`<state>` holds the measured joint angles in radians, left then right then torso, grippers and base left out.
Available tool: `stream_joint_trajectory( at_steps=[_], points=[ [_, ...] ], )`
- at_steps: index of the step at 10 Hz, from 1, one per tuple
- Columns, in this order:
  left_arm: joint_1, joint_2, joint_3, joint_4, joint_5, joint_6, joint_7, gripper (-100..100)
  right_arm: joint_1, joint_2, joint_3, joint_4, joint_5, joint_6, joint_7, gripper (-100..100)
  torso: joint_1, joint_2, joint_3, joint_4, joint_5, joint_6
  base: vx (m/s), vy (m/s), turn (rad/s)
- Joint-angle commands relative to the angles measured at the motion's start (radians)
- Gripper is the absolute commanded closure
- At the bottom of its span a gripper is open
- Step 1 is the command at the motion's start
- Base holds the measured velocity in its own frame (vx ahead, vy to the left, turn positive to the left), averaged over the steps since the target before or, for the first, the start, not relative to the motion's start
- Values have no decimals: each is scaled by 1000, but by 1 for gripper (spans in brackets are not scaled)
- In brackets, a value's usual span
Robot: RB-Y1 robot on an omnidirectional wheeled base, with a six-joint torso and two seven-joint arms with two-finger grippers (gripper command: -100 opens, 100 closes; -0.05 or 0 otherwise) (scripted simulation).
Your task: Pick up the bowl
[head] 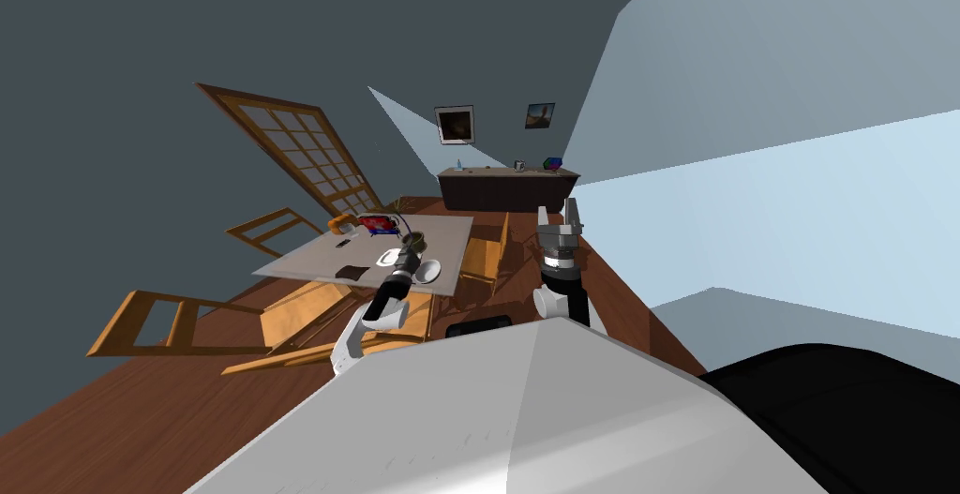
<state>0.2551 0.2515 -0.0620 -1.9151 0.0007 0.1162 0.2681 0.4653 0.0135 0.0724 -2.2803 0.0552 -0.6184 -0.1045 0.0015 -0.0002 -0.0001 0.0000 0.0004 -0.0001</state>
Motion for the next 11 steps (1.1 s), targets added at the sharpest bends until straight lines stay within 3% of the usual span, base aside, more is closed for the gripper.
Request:
stream_joint_trajectory(
  at_steps=[1,6,8,10,11],
  points=[
    [-33,8,1,50,7,50,11,-100,0,0,0,0,0,0,0,0,0,0,0,0,0,0,3,30,-14],
    [-82,16,2,138,18,140,28,-100,0,0,0,0,0,0,0,0,0,0,0,0,0,0,0,25,-12],
    [-130,18,5,205,30,209,43,-100,0,0,0,0,0,0,0,0,0,0,0,0,0,0,1,33,-21],
    [-154,16,7,267,37,255,51,-100,0,0,0,0,0,0,0,0,1,0,0,0,0,0,6,30,-15],
    [-154,16,7,271,37,266,51,-100,0,0,0,0,0,0,0,0,0,-1,0,0,0,0,5,22,-9]
  ],
)
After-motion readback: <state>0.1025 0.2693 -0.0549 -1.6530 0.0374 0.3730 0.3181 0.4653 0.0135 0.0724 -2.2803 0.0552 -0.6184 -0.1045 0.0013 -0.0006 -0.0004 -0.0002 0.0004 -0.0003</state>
